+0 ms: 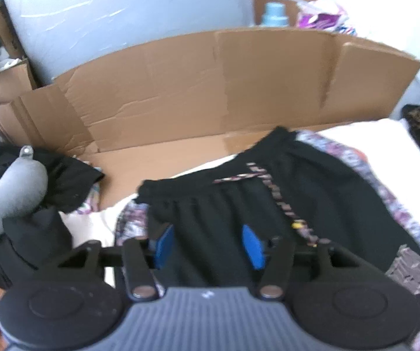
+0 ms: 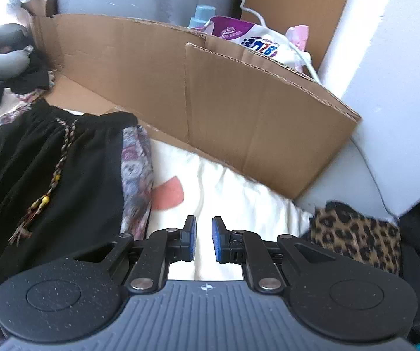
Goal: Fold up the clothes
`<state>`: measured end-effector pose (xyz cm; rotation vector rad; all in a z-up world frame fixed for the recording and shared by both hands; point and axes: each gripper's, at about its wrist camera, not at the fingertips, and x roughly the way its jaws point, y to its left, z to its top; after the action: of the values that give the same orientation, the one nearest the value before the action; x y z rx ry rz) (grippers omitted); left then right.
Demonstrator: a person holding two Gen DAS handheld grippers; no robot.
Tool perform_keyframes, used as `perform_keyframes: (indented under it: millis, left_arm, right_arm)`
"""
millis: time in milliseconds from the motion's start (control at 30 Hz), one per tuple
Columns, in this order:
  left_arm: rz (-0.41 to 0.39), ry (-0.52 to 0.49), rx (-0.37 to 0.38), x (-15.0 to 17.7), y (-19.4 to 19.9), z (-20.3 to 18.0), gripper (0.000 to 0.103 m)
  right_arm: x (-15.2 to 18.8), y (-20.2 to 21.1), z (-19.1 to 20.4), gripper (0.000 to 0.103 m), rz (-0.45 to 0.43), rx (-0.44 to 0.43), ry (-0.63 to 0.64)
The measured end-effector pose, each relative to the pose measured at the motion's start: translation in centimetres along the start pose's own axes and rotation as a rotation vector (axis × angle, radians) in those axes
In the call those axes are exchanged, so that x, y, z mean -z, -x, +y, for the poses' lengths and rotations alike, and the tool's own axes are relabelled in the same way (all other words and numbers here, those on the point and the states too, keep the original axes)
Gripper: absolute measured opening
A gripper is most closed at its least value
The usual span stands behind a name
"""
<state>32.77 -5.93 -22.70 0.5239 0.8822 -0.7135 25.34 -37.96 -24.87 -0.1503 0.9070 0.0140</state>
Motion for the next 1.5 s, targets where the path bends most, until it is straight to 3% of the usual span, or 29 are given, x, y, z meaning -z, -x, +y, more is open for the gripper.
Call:
perform_keyframes:
  millis: [167,267,367,567,700,833,967,1067,1167,1333,1500]
  left_arm:
    - [0.044,0.101,0.013,-0.1,3.4,-2.1,0.059]
    - [0.053,0.108,0.021,0.0,4.9,-2.9,0.060]
    - [0.034,0.094,0.016,0.6,5.7,-3.6,0.072]
    - [0.069,0.077,0.023,4.2,3.8,-5.4,0.073]
    - [0.117,0.092,0.033,6.5,2.3,-6.3,0.073]
    - [0.137,0.113,0.052,7.8,1.9,-7.3,0.073]
    - [0.160,0.134,0.085,8.6,1.4,-8.6,0.074]
    - [0.167,0.163,0.099,9.3,1.1,-9.6,0.081]
    - [0.175,0.151,0.114,9.9,1.0,-11.0,0.082]
    - [0.198,0.130,0.158,10.5,0.9,-13.0,0.088]
    - [0.207,0.131,0.177,10.8,0.7,-13.5,0.090]
  right_arm:
    - [3.5,3.0,0.9,0.017,0.002,-0.031,-0.039]
    - [5.5,4.2,1.7,0.017,0.012,-0.042,-0.041]
    - [7.4,5.2,2.1,0.018,0.017,-0.059,-0.066]
    - [10.7,6.6,4.1,0.019,-0.012,-0.053,-0.061]
    - [12.9,6.6,5.8,0.032,-0.033,-0.098,-0.059]
    - [15.0,5.1,7.7,0.032,0.005,-0.084,-0.033]
    - [16.0,4.3,7.5,0.033,0.030,-0.104,-0.145]
    - [16.6,3.5,7.4,0.034,0.053,-0.138,-0.177]
    - [17.1,2.9,7.5,0.035,0.073,-0.145,-0.186]
    - [17.4,2.4,7.8,0.067,0.073,-0.134,-0.195]
    - [17.5,1.5,8.6,0.072,0.093,-0.114,-0.133]
